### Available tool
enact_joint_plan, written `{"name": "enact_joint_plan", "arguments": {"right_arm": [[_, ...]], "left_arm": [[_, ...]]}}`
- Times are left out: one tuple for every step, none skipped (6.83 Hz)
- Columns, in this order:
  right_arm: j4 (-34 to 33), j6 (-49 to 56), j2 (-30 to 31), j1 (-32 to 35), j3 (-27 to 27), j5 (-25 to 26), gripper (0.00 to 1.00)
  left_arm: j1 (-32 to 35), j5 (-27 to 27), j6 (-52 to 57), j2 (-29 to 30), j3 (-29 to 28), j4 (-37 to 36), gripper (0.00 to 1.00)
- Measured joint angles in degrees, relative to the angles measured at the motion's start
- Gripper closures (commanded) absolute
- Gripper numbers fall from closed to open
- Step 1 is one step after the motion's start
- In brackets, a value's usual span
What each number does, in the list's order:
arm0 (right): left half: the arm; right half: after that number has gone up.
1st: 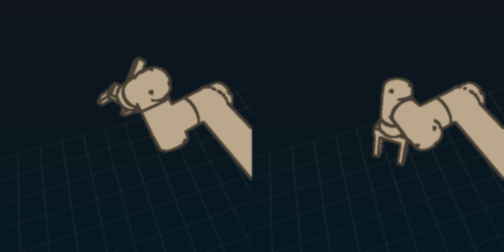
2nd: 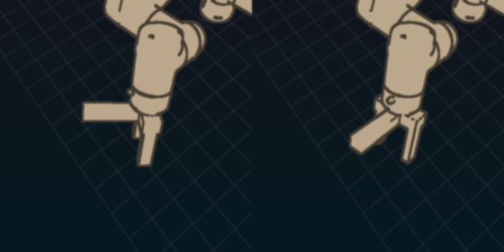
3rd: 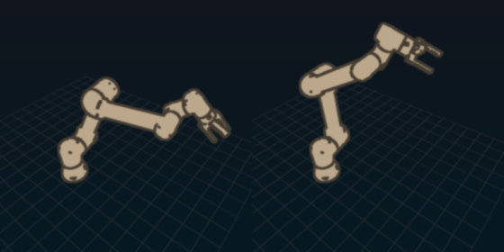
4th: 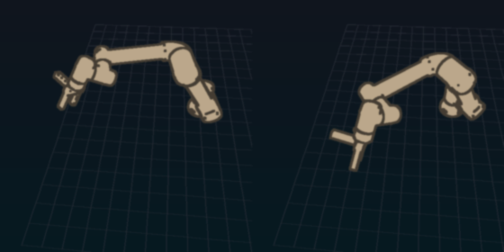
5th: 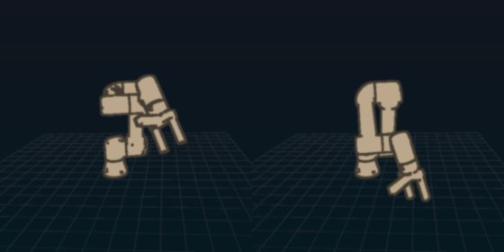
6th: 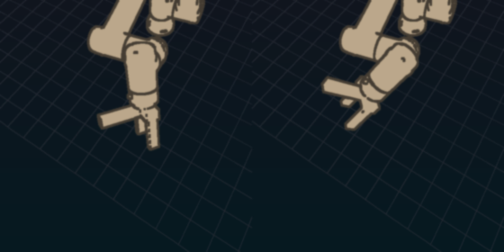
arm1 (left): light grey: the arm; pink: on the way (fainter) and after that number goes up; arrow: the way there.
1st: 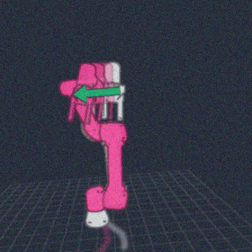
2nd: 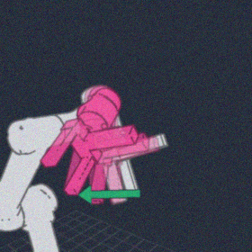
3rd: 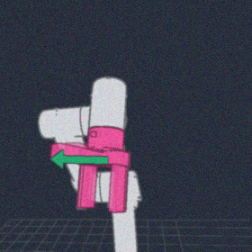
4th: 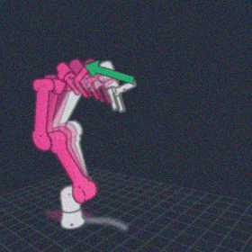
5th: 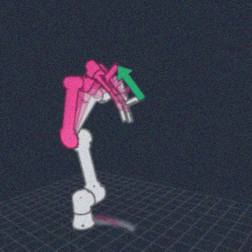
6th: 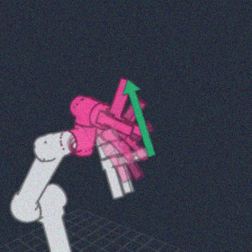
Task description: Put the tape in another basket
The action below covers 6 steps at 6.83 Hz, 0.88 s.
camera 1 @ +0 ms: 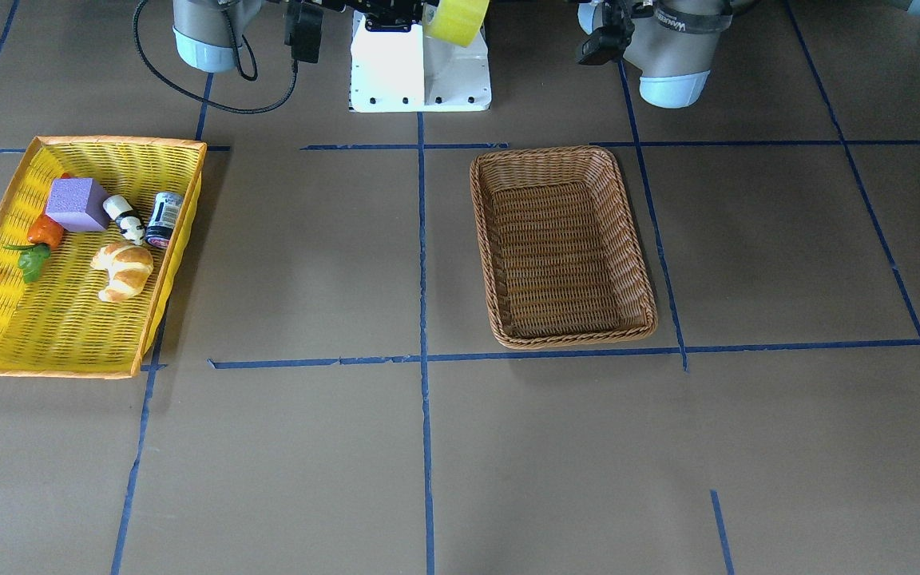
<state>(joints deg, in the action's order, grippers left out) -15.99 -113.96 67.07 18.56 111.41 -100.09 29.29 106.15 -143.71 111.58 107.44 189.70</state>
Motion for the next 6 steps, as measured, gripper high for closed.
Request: {"name": "enact_joint_plan", "arguments": {"right_arm": [[0.0, 0.0, 0.0, 0.0, 0.1, 0.2, 0.01], [0.0, 0.0, 0.0, 0.1, 0.1, 0.4, 0.01], [0.0, 0.0, 0.1, 0.2, 0.1, 0.4, 0.01], [0.1, 0.0, 0.1, 0.2, 0.2, 0.5, 0.01], [0.1, 0.0, 0.1, 0.3, 0.2, 0.6, 0.0], [-0.4, 0.0, 0.2, 0.8, 0.3, 0.8, 0.0]], "left_arm": [[0.0, 0.0, 0.1, -0.2, 0.1, 0.0, 1.0], [0.0, 0.0, 0.1, -0.4, 0.2, 0.1, 1.0], [0.1, 0.0, 0.0, -0.6, 0.5, 0.1, 1.0], [0.3, 0.1, 0.0, -1.2, 1.1, 0.1, 1.0], [1.2, 0.3, 0.0, -2.7, 2.0, 0.0, 1.0], [3.5, 1.0, 0.1, -4.4, 2.4, -0.1, 1.0]]}}
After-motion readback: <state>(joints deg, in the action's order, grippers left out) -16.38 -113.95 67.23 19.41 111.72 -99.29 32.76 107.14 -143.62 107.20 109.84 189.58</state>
